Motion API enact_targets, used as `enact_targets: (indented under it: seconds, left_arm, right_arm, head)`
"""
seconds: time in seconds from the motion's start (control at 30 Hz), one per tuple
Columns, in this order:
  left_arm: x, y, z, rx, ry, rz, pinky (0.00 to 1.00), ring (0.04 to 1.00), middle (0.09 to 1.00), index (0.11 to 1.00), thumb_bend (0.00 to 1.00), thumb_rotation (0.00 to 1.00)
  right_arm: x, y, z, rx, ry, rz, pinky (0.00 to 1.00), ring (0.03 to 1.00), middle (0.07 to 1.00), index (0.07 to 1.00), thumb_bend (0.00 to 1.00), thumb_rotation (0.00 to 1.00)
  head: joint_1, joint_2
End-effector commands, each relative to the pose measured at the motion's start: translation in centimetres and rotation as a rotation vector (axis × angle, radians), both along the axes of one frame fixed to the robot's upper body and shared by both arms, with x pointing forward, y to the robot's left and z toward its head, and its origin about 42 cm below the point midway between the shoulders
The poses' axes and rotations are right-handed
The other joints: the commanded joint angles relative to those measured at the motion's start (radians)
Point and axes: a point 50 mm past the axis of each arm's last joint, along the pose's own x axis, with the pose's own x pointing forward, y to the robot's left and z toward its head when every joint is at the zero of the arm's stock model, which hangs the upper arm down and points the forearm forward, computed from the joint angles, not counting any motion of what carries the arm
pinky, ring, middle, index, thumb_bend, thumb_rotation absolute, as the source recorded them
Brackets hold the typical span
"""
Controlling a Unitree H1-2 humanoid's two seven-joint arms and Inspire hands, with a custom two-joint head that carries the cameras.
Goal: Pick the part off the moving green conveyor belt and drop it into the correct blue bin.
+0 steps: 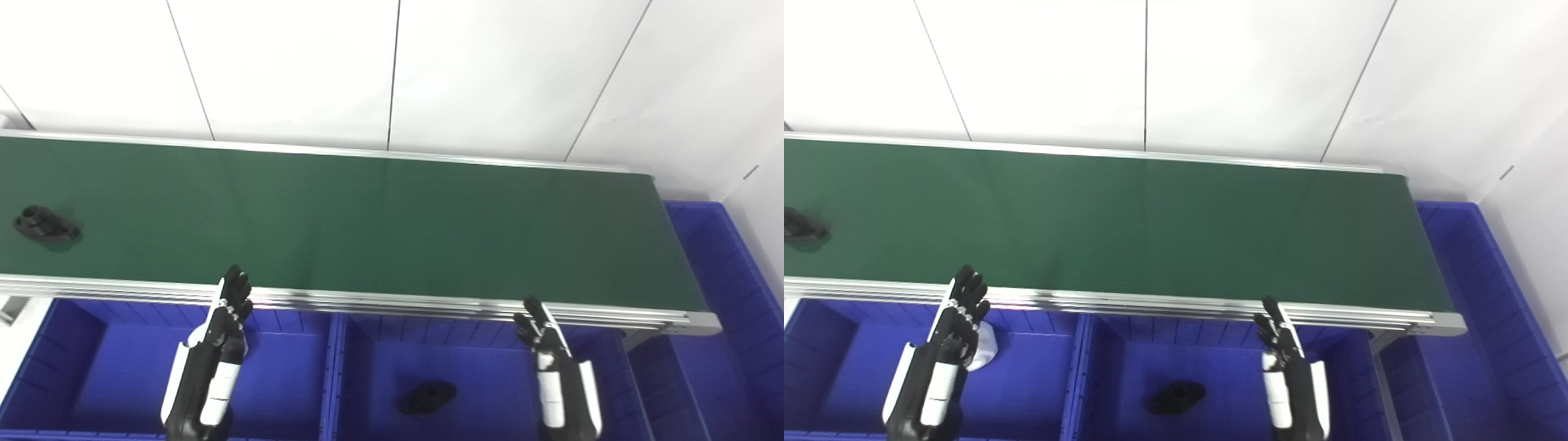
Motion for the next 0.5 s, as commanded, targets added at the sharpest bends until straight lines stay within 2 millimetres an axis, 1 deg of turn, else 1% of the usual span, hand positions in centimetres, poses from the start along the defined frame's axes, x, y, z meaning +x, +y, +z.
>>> enact_targets:
  seconds: [0.0,0.07,0.17,0.27,0.47]
  left_arm:
    - [0.07,0.15,0.49,0.001,-0.039,-0.009,1.0,1.0,1.0,1.0,0.62,0.91]
    - [0.07,0.24,0.42,0.003,-0.035,-0.01,1.0,1.0,1.0,1.0,0.59,0.91]
    - [0.05,0.29,0.38,-0.002,-0.031,-0.013,1.0,1.0,1.0,1.0,0.59,0.9]
    - [-0.04,0.32,0.24,0.003,-0.033,-0.015,1.0,1.0,1.0,1.0,0.58,0.9]
    - [0.03,0.31,0.27,0.014,-0.033,-0.01,1.0,1.0,1.0,1.0,0.61,0.89]
  right_arm:
    - [0.33,0.29,1.02,-0.002,-0.074,-0.008,0.9,0.901,0.942,0.923,0.82,1.0]
    - [0.35,0.46,1.22,0.003,-0.076,-0.01,0.89,0.894,0.937,0.92,0.81,1.0]
    - [0.32,0.5,1.29,0.011,-0.071,-0.008,0.9,0.902,0.946,0.929,0.8,1.0]
    - [0.33,0.35,1.25,0.007,-0.073,-0.004,0.91,0.904,0.947,0.927,0.79,1.0]
    - [0.42,0.18,1.4,-0.004,-0.072,0.0,0.9,0.906,0.951,0.924,0.79,1.0]
  head:
    - [-0.003,0.002]
    - [-0.006,0.003]
    - [-0.006,0.003]
    - [-0.003,0.003]
    - [-0.001,0.018]
